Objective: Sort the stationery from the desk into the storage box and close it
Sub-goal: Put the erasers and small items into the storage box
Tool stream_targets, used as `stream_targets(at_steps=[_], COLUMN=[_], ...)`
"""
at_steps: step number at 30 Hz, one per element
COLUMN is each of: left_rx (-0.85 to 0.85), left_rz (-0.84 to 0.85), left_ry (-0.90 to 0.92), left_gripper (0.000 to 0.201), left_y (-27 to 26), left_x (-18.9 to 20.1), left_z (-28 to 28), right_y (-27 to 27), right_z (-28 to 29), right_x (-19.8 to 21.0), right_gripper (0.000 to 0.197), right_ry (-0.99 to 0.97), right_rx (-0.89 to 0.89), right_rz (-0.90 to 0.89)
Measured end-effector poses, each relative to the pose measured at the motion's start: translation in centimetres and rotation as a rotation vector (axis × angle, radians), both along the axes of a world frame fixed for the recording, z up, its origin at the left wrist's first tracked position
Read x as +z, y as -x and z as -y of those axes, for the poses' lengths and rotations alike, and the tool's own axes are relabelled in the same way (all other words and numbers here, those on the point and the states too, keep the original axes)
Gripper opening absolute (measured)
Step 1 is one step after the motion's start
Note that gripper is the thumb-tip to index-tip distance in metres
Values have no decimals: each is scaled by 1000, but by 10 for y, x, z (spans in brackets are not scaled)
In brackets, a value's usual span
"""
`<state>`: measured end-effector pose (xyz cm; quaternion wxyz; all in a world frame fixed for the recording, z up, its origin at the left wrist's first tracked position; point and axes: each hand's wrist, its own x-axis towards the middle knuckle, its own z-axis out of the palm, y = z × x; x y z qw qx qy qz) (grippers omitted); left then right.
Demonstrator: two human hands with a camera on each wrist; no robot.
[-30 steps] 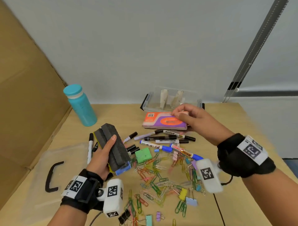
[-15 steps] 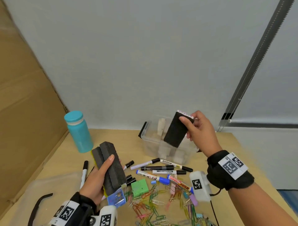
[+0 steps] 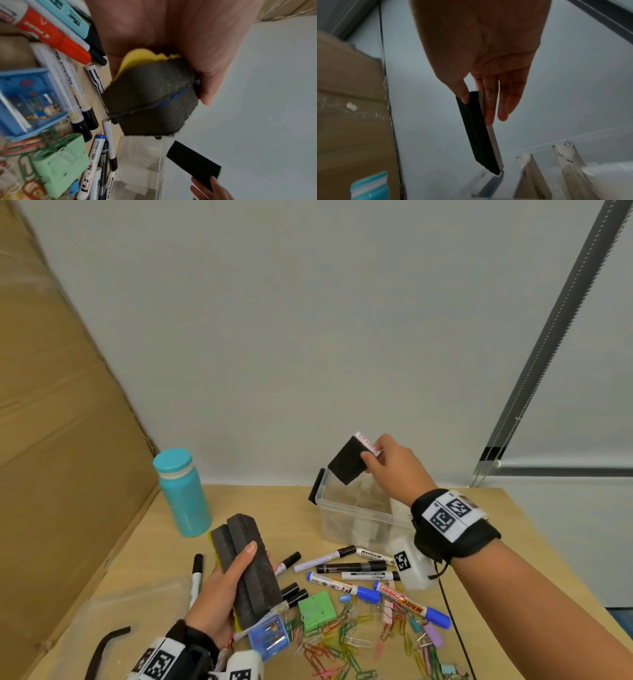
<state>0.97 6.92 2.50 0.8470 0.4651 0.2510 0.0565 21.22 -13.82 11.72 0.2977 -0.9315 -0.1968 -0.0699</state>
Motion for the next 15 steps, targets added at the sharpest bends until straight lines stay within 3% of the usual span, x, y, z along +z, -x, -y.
stream_targets(at_steps=[4,12,15], left_rx=[-17,-27,-26], left_rz=[-44,-76,-78], left_ry=[6,51,53], left_gripper=[39,32,33], left_y=[5,9,7], left_x=[-8,-22,-27], left_z=[-8,-22,-24], right_y=[1,1,0], right_z=[-23,-43,-46], right_x=[-7,-6,-12], right_gripper=[26,24,21], right_ry=[328,506,634], right_rx=[-36,-151,-162], right_rz=[142,360,358])
